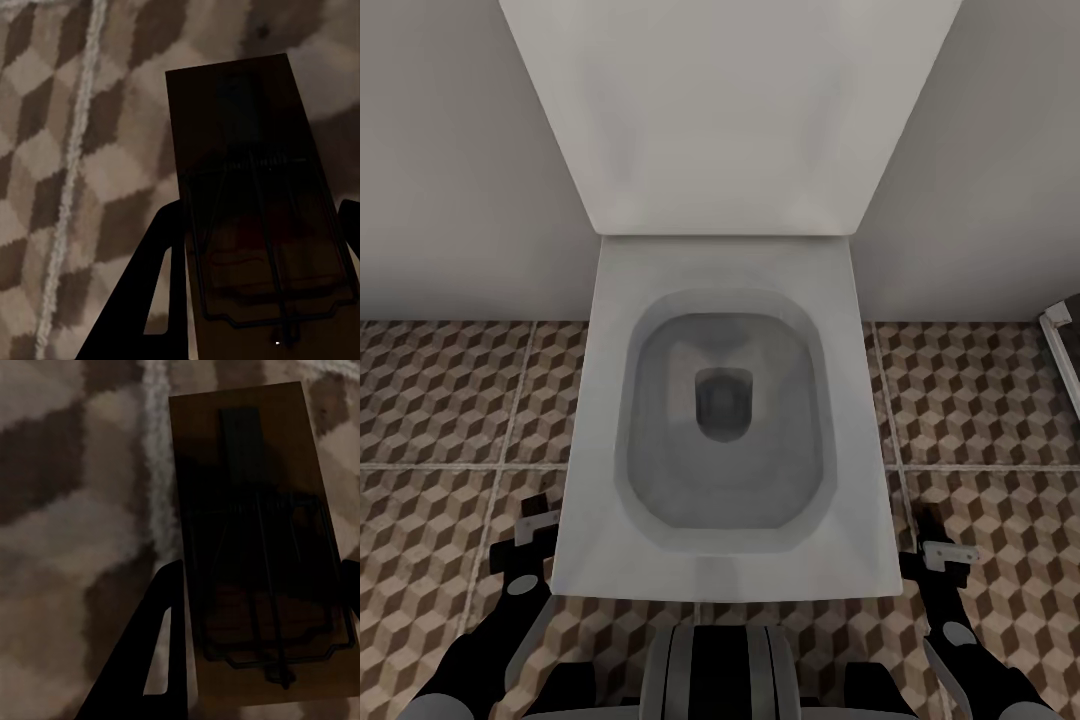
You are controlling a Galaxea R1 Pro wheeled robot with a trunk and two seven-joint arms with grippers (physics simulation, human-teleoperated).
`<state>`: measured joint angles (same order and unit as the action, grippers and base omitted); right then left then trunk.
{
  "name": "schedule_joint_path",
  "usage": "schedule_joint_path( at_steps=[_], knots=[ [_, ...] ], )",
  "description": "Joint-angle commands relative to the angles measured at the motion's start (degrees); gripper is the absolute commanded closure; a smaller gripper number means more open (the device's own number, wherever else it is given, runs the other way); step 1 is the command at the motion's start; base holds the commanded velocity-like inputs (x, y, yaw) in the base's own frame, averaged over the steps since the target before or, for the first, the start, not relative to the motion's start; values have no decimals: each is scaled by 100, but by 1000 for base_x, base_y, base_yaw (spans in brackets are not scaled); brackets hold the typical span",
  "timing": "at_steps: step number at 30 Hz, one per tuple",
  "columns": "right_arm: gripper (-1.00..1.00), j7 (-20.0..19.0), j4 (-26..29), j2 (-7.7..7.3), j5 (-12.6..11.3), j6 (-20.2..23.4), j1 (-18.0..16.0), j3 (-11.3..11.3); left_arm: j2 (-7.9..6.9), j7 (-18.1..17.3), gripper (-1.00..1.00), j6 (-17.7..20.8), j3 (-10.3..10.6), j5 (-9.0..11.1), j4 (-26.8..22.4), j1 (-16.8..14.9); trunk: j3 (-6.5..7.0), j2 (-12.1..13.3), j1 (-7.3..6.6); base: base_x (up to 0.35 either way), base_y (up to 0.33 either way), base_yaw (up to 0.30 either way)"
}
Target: Take the four mousetraps from the cabinet in the bathroom and place them on the bathroom floor. Make sure all four end up on the same floor surface, and ensure that at least two of them are either under or directly next to the same bathroom sink.
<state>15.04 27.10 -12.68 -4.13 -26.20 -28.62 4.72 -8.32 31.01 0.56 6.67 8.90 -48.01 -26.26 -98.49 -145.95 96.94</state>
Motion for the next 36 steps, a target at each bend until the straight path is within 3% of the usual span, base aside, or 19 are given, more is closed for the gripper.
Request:
schedule_joint_path(
  at_steps=[1, 36],
  knots=[
    [100, 16, -3, -7, -53, -23, -3, 47, -8, 63, 100, 13, 40, 48, -7, -2, -3, -1, -1, 0, 0, 0],
    [100, 16, -3, -7, -53, -26, -3, 47, -3, 107, 100, 15, 44, 41, -7, -2, -3, -1, -1, 0, 0, 0]
  ],
)
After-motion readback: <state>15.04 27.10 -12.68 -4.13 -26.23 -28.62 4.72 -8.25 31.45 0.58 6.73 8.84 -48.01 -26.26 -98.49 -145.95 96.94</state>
